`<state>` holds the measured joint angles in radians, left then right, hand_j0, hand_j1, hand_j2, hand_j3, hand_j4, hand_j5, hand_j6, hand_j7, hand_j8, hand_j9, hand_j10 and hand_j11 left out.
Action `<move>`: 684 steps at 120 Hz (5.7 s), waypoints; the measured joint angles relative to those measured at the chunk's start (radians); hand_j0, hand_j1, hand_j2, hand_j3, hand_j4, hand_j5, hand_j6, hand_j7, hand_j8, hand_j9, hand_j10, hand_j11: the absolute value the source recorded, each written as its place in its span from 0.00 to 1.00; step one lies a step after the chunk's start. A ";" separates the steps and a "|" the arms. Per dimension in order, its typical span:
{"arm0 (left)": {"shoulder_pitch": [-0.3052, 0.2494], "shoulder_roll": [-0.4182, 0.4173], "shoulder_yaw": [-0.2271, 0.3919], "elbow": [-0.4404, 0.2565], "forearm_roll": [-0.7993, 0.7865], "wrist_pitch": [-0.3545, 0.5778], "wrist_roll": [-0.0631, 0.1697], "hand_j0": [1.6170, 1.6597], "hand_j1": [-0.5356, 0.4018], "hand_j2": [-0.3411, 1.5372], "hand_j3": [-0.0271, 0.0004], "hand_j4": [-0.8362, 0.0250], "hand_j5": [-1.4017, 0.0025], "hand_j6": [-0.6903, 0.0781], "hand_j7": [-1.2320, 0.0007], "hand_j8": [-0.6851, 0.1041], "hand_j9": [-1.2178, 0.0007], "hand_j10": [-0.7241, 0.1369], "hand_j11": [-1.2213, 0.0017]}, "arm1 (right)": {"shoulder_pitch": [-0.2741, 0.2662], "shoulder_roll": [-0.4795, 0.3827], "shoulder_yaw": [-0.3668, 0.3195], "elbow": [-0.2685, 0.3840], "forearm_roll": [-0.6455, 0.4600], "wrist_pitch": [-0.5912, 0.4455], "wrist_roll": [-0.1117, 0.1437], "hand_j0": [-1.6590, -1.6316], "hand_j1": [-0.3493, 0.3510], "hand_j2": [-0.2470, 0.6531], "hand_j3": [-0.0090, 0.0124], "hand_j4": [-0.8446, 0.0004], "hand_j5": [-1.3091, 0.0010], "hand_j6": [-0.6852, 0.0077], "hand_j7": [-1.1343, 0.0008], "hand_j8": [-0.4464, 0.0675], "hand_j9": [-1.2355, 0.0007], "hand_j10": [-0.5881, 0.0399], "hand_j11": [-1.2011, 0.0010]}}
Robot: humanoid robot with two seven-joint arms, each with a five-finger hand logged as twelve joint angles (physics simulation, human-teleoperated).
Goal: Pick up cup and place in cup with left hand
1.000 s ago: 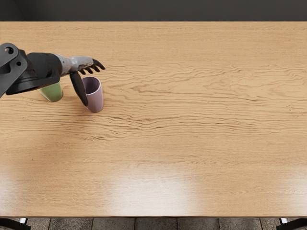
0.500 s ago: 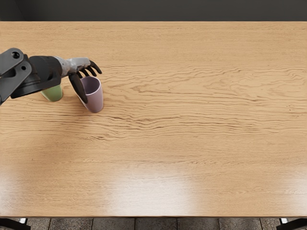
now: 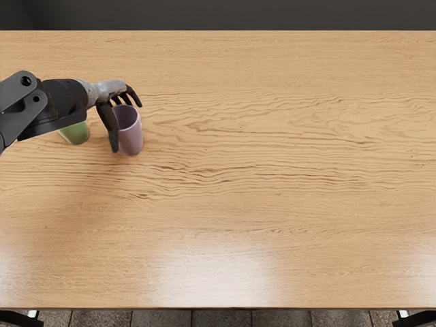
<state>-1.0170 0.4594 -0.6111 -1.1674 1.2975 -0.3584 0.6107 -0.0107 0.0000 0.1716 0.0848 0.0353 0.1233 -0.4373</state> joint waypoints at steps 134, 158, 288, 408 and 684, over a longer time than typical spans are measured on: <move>-0.115 0.052 -0.009 -0.004 -0.053 -0.030 0.000 0.95 0.43 0.29 0.99 0.45 0.57 0.43 0.52 0.45 0.51 0.32 0.51 | 0.001 0.000 -0.003 0.001 -0.002 0.001 0.000 0.04 0.00 0.27 0.42 1.00 1.00 0.99 1.00 0.87 1.00 0.94 1.00; -0.187 0.125 -0.001 -0.008 -0.140 -0.059 0.000 0.94 0.44 0.28 0.99 0.45 0.57 0.43 0.52 0.44 0.51 0.32 0.51 | 0.003 0.000 -0.003 0.002 -0.002 0.001 0.000 0.04 0.00 0.27 0.42 1.00 1.00 0.99 1.00 0.87 1.00 0.94 1.00; -0.247 0.369 0.015 -0.057 -0.261 -0.115 0.000 0.94 0.45 0.30 0.99 0.45 0.57 0.39 0.52 0.40 0.51 0.32 0.51 | 0.009 0.000 -0.006 0.004 -0.006 0.002 0.000 0.04 0.00 0.27 0.42 1.00 1.00 0.99 1.00 0.87 1.00 0.94 1.00; -0.224 0.377 0.040 -0.033 -0.248 -0.110 0.000 0.94 0.44 0.31 0.99 0.45 0.57 0.38 0.51 0.39 0.51 0.31 0.51 | 0.014 0.000 -0.007 0.003 -0.008 0.001 0.000 0.04 0.00 0.27 0.42 1.00 1.00 0.99 1.00 0.87 1.00 0.94 1.00; -0.230 0.257 0.048 0.179 -0.245 -0.101 0.000 0.94 0.43 0.34 0.99 0.40 0.53 0.39 0.47 0.40 0.46 0.27 0.46 | 0.015 0.000 -0.007 0.003 -0.008 0.000 0.000 0.04 0.00 0.27 0.42 1.00 1.00 0.99 1.00 0.87 1.00 0.94 1.00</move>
<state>-1.2471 0.7168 -0.5627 -0.9886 1.0530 -0.4597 0.6109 0.0046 0.0000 0.1642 0.0874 0.0277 0.1235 -0.4372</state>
